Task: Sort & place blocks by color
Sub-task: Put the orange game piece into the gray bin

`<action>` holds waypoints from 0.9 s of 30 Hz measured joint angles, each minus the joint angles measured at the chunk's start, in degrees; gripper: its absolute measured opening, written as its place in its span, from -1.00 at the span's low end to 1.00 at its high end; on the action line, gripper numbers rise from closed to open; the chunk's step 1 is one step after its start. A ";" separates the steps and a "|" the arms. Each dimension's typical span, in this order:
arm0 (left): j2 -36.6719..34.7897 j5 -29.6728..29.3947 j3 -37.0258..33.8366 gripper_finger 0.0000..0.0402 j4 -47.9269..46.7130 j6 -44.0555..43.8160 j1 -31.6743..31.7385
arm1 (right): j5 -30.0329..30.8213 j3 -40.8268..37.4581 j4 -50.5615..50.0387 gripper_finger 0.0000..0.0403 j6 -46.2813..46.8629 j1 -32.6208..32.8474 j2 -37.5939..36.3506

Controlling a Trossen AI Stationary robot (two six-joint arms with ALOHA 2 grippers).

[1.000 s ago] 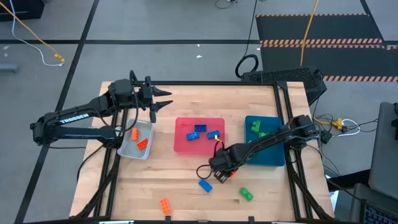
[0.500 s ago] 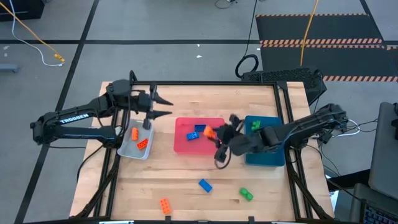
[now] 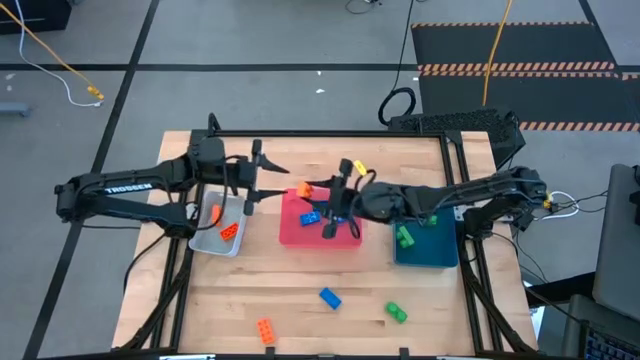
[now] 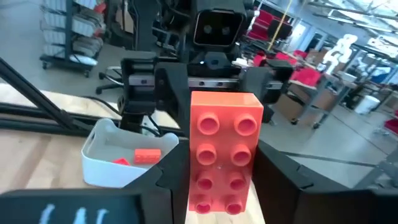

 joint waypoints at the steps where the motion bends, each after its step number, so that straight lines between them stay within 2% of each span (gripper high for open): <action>1: 0.48 -0.26 0.03 0.26 0.70 -0.10 -0.16 | -0.96 0.00 0.57 -0.37 -0.07 -0.58 0.44; 6: 2.43 -0.09 0.02 0.53 2.47 -1.01 -0.89 | -4.03 -0.04 4.14 -0.37 -1.70 -2.27 2.12; 11: 4.05 0.05 0.01 0.66 5.92 -2.01 -2.30 | -6.56 -0.04 5.94 -0.37 -2.83 -3.32 2.93; 14: 5.12 0.19 0.00 0.68 7.85 -2.58 -3.00 | -8.38 -0.04 6.64 -0.37 -2.40 -3.77 2.79; 22: 7.94 0.14 0.00 0.68 13.37 -4.48 -3.50 | -8.63 -0.08 7.42 -0.37 -2.02 -3.73 2.78; 27: 8.24 0.13 0.00 0.52 14.27 -5.18 -3.50 | -8.63 -0.87 7.18 -0.37 -1.15 -3.72 2.84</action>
